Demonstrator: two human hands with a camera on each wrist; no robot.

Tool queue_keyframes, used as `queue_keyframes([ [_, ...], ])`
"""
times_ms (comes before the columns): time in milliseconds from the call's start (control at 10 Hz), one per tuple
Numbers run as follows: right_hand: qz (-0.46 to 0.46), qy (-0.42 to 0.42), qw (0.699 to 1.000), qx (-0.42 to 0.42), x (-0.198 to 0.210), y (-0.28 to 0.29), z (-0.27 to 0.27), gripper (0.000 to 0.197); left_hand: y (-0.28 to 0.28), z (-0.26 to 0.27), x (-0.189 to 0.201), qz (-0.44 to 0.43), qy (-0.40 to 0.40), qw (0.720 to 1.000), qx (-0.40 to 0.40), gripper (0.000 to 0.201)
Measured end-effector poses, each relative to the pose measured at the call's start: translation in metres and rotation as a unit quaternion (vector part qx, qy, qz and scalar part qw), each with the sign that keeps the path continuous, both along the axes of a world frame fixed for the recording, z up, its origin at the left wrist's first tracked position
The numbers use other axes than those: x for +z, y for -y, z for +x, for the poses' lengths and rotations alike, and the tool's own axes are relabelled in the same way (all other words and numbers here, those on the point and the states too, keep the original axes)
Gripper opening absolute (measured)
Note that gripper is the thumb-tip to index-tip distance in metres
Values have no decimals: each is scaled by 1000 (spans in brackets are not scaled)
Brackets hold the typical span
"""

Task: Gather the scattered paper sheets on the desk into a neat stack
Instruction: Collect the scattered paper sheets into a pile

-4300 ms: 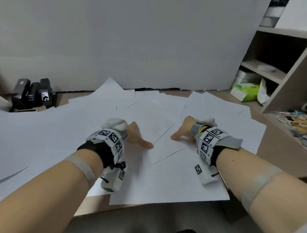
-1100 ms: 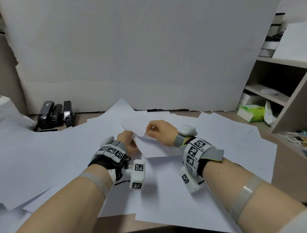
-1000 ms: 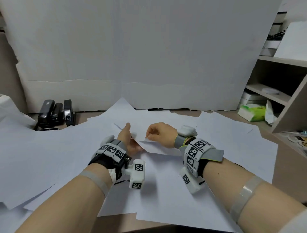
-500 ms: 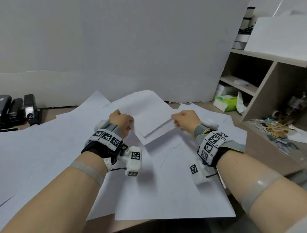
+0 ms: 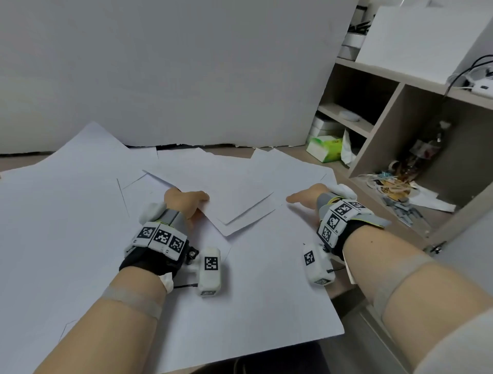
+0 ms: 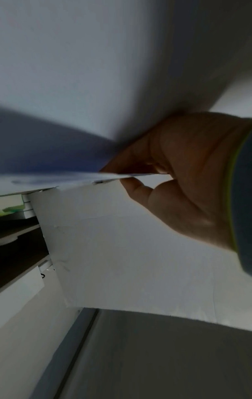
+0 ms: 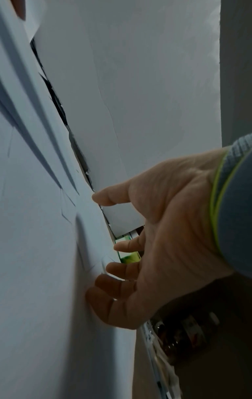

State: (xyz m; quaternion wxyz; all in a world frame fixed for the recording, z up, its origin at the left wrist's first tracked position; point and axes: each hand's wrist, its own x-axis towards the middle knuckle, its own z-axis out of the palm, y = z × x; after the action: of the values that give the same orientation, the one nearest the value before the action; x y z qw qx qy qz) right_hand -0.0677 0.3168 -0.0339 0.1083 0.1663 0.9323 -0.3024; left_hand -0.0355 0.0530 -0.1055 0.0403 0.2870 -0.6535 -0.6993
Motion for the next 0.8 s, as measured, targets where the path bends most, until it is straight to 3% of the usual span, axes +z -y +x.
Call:
queue_keyframes([
  [100, 107, 46, 993, 29, 5, 7, -4, 54, 7, -5, 0, -134, 55, 989, 28, 48],
  [200, 192, 61, 976, 77, 5, 8, -6, 53, 10, -1, 6, -250, 93, 964, -6, 51],
  [300, 214, 116, 967, 80, 7, 16, -16, 62, 16, 3, 3, -269, 84, 959, -27, 43],
  [500, 238, 138, 955, 111, 6, 22, -29, 67, 27, 17, 4, -110, -56, 992, -16, 38],
  [600, 250, 125, 953, 117, 6, 21, -25, 67, 32, 18, 2, -55, -74, 996, -3, 39],
  [800, 259, 68, 952, 151, 2, 6, -22, 50, 37, 15, -8, 67, -105, 992, -10, 70],
])
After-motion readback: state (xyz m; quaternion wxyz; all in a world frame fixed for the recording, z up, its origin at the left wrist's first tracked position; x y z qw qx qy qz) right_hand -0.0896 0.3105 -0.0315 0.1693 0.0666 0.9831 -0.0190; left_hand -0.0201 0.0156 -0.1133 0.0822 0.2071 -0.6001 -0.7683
